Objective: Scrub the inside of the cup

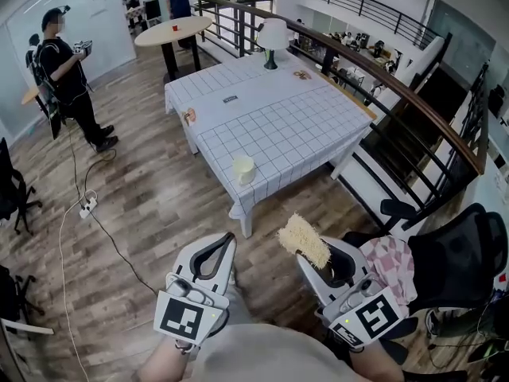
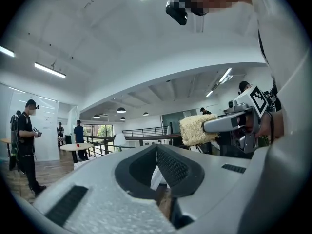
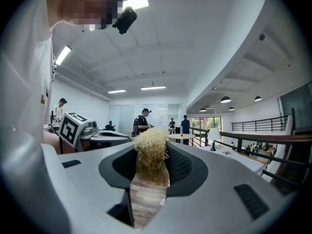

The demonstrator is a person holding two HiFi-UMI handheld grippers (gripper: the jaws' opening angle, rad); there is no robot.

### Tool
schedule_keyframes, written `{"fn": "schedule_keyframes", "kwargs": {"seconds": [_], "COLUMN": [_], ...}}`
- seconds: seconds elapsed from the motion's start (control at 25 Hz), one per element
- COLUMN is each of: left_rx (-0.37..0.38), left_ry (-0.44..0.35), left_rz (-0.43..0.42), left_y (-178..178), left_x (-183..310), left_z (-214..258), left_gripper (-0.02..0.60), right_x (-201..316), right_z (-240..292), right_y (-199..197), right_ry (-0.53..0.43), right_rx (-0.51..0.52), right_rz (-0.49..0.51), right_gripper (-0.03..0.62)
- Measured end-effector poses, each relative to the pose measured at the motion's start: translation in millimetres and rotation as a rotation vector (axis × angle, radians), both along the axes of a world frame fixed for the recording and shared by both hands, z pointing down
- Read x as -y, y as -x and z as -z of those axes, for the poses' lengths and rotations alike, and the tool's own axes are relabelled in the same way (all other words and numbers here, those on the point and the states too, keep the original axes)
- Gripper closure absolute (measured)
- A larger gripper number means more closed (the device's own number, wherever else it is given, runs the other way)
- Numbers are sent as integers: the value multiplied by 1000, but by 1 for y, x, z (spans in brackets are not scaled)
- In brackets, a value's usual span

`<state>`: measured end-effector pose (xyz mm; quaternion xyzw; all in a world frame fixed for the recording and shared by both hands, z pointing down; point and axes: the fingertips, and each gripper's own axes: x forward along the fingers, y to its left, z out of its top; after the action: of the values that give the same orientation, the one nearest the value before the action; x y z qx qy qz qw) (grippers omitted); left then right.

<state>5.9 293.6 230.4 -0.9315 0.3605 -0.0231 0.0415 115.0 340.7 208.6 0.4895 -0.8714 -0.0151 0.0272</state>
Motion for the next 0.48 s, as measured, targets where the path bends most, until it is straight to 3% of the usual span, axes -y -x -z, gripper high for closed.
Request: {"fn": "schedule_keyframes", "kwargs": {"seconds": [0.16, 0.32, 0.48], "left_rx": [-37, -32, -27], "left_ry": [11, 30, 44], "left_rz": [22, -14, -38], "left_y": [5, 3, 1], "left_x": [25, 92, 146], "left_z": [23, -15, -16], "left_gripper": [568, 566, 568], "right_x": [24, 92, 148], "right_z": [22, -13, -15], "right_y": [5, 6, 2], "right_ry": [27, 43, 66], "right_rx": [-13, -7, -4], "right_rz": [-8, -28, -55], "right_gripper": [457, 456, 456]}}
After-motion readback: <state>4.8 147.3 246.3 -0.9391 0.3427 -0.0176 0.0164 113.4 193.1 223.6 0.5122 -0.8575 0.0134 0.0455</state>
